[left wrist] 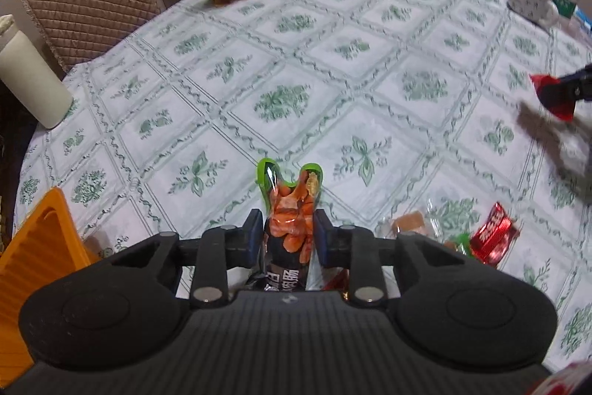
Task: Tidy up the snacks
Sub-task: 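Carry the dark snack bar and red candy pack over the orange tray with both grippers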
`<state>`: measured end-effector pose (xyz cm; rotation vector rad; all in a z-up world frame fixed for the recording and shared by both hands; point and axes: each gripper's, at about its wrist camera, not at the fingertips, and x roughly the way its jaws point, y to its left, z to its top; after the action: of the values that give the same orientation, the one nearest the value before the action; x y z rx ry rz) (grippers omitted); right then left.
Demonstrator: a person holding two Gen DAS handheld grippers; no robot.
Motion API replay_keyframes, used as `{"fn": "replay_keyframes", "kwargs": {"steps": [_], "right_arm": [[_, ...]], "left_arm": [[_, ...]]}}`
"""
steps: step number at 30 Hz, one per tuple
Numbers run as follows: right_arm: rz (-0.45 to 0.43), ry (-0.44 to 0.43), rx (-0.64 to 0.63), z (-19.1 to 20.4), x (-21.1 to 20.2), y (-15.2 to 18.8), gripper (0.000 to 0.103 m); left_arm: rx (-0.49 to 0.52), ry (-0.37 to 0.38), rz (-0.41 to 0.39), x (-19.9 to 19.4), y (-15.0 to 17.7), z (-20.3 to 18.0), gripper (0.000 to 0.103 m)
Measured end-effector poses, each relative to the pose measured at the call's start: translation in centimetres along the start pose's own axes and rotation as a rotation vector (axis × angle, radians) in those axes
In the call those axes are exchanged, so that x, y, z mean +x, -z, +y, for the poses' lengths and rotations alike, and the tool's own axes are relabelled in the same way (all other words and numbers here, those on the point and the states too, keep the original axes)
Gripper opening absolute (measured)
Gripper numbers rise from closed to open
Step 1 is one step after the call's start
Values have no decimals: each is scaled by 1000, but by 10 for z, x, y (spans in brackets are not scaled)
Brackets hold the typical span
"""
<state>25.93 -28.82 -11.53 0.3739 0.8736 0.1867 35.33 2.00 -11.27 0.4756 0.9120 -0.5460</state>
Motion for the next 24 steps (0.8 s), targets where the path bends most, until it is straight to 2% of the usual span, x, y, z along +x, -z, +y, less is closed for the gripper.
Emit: {"fn": "replay_keyframes", "kwargs": {"steps": [5,14,24], "right_arm": [[-8,-3,-5,3,0,-3,27],[-29,-44,-38,16,-7,-10,27],[-23,-107,-112,44,-15,-12,27]], "left_arm": [[-64,-19,-34,-13,-2,5,26],[-221,-47,-137,-63,-2,5,26],[-423,-110,-171,-122,28,5,26]]}}
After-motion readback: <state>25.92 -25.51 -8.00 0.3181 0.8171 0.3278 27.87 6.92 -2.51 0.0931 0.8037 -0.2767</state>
